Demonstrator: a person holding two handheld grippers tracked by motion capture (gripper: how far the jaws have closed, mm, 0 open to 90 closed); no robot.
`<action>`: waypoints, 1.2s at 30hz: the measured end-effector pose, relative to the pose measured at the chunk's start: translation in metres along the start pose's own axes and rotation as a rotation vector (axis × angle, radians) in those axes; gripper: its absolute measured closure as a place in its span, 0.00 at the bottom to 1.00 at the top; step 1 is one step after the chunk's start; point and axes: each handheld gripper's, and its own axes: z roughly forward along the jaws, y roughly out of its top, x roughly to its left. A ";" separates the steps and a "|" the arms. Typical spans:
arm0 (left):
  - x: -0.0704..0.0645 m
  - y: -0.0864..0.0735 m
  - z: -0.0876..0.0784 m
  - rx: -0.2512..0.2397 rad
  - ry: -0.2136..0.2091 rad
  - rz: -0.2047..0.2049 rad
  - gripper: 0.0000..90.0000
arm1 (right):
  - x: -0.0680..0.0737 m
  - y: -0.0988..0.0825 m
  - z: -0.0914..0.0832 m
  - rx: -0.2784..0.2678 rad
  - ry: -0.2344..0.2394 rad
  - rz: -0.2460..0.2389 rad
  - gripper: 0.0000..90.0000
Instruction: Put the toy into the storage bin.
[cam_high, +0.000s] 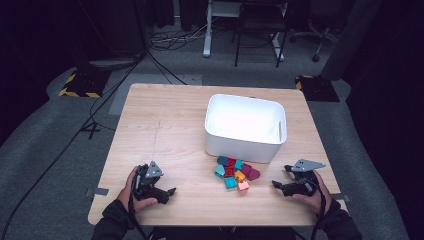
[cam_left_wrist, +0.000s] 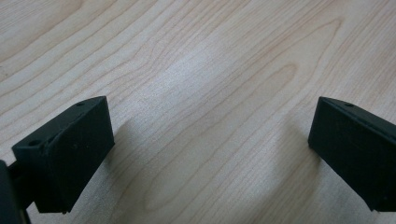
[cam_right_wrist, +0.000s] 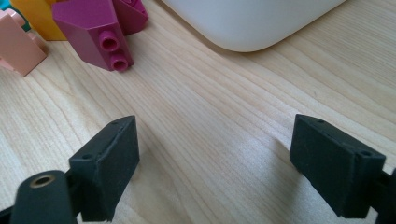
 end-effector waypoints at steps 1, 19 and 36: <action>0.000 0.000 0.000 0.000 0.000 0.000 0.01 | 0.000 0.000 0.000 0.000 0.000 0.000 0.18; 0.000 0.000 0.000 -0.001 0.001 -0.001 0.01 | 0.029 0.019 0.005 -0.062 0.075 -0.093 0.32; 0.000 0.000 0.000 -0.002 0.004 -0.001 0.01 | 0.060 0.041 0.036 -0.045 0.098 -0.170 0.39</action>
